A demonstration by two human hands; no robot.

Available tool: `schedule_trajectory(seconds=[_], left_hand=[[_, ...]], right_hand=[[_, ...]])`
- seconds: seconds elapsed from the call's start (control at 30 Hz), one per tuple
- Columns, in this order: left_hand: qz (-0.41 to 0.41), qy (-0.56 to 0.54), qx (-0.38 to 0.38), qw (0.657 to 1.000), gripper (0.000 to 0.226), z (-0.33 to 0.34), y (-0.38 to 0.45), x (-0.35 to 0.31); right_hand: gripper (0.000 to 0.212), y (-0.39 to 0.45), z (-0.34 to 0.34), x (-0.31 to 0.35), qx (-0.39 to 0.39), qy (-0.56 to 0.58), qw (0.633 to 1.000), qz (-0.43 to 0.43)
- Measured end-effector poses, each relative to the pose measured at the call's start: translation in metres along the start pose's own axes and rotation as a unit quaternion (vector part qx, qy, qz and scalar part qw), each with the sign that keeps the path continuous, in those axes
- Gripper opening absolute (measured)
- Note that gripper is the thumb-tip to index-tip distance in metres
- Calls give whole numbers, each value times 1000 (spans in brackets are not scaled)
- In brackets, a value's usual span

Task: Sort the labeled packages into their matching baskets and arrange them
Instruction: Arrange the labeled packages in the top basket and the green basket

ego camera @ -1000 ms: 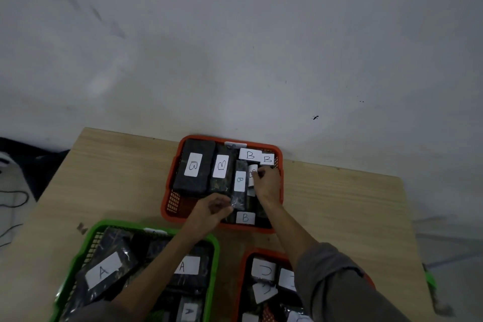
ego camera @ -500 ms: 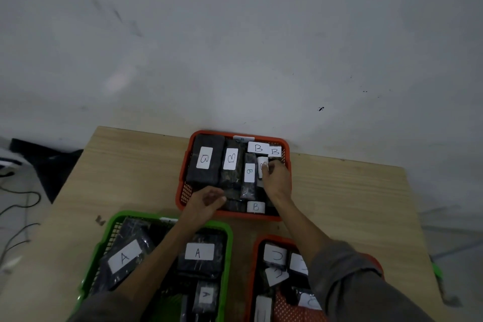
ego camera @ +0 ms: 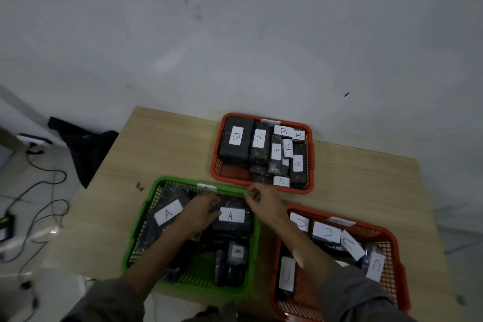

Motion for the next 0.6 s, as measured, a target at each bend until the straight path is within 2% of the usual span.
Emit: schedule_trajectory(seconds=[0.13,0.2,0.33,0.47,0.53,0.6], left_hand=[[58,195,2,979,30,14,-23,5],[89,246,5,965,35,25,-31,3],[139,282,31,949,37,49,-47,7],[153,277,40,948,33,63,-58,17],[158,277,36,947,36,63,-60,19],[162,273,31,948,36,61,-63,18]], right_hand=[[8,-45,50,14,68,-13,997,-18],[9,-65,67,20,84,-35,995,-32],[18,-94,85,29,120,-137,980,-74],[63,-114,105,22,196,-320,916,-140],[69,-116,110,21,185,-378,892,-163],[63,-116,109,25,149,-391,894,-164]])
Point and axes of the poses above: each hand's wrist, its own y-axis towards the middle knuckle, its own z-axis out of the palm, x = y × z, the point moved 9 cm from there along y, towards the middle knuckle, and after that the axes turned 7 degrees about -y, right-handed, at the moved point
